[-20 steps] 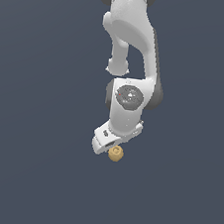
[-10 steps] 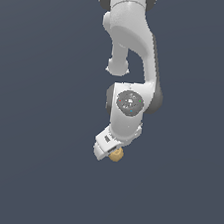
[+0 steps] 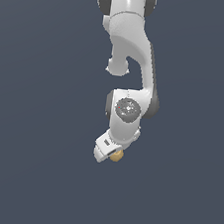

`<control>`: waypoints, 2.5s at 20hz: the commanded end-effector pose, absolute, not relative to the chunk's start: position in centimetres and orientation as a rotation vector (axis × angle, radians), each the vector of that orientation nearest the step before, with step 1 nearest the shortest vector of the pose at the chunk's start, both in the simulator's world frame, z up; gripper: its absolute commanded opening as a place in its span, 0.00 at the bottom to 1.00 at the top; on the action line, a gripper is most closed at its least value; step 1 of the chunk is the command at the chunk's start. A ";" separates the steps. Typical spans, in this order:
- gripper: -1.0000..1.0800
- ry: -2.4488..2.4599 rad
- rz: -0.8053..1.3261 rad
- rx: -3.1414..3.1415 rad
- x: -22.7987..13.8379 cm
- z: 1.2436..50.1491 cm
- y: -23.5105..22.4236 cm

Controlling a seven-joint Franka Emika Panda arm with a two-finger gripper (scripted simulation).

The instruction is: Pick up the object and move it to a goal position.

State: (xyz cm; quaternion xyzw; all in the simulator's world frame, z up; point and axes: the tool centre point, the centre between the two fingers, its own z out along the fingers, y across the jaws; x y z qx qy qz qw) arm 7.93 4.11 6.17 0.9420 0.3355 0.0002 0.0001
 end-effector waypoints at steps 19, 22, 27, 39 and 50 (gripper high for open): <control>0.00 1.057 0.000 2.958 8.0 4.0 4.1; 0.00 1.057 0.000 2.958 7.9 4.2 4.0; 0.00 1.057 0.000 2.958 7.5 5.3 3.5; 0.00 1.057 -0.001 2.958 4.6 12.8 0.2; 0.00 1.058 0.000 2.958 0.6 23.9 -4.5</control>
